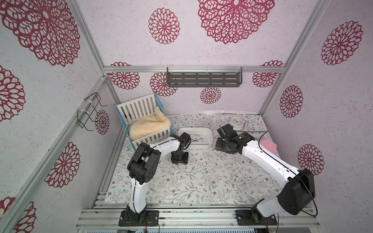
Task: Put the screws on the desktop into the storage box
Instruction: Pick up the screw from the center of the board.
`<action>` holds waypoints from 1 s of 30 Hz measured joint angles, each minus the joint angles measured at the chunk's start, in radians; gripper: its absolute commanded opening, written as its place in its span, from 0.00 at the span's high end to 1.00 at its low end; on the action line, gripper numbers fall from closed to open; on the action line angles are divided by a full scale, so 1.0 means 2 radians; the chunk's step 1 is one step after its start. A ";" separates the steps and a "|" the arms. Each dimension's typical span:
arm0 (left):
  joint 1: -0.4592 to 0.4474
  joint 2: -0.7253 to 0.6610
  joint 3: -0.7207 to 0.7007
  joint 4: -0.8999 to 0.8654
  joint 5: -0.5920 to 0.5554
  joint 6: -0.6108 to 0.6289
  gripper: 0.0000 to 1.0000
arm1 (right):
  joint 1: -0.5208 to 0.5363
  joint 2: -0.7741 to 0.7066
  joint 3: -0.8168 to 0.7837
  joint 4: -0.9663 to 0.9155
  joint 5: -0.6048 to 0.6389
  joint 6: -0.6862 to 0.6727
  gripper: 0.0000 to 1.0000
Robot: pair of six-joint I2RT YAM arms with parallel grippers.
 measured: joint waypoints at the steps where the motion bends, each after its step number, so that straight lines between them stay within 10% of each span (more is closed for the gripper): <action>1: 0.000 0.001 0.001 0.000 0.000 0.000 0.47 | 0.000 0.000 0.000 0.000 -0.001 0.000 0.63; 30: -0.027 0.003 -0.001 -0.001 -0.054 -0.021 0.64 | 0.000 0.002 -0.007 0.011 -0.003 0.000 0.63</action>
